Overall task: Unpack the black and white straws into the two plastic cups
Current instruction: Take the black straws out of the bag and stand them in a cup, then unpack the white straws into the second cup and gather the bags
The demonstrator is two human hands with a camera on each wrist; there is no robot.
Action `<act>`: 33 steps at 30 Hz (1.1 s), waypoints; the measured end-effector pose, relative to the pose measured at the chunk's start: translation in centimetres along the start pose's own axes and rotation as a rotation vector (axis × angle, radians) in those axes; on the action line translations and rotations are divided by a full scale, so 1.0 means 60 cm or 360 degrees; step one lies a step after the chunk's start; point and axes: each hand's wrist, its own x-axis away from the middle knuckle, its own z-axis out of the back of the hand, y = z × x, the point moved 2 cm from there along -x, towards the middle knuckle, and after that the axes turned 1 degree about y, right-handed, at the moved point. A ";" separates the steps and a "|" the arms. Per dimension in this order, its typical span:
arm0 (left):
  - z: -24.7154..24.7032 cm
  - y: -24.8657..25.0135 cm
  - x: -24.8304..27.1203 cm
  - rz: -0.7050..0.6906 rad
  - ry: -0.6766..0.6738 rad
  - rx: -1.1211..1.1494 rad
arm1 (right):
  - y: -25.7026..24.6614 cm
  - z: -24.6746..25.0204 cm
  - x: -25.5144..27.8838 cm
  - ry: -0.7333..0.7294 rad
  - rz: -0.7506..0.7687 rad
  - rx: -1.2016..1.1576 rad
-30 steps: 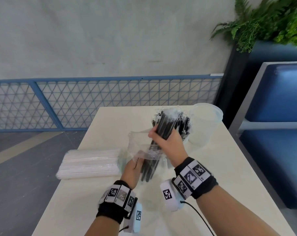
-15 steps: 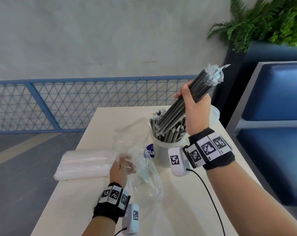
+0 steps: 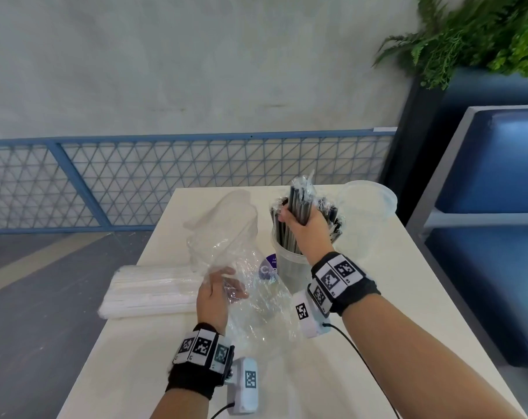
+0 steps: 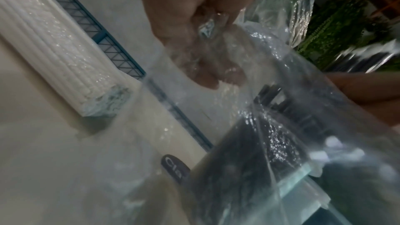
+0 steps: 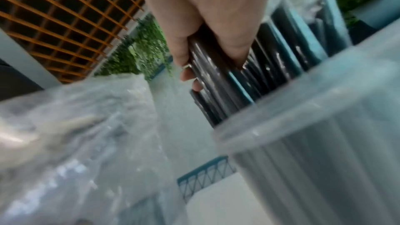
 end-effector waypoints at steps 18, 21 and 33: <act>0.002 -0.021 0.018 0.0242 0.0198 0.0165 | 0.072 0.077 0.163 0.0095 0.0473 0.0449; -0.020 -0.029 0.033 0.0280 0.0207 0.0187 | 0.139 0.079 0.190 -0.0371 -0.0249 0.0369; -0.019 -0.016 0.051 -0.0750 0.0303 -0.1488 | 0.176 0.147 0.188 -0.0481 -0.0352 0.0422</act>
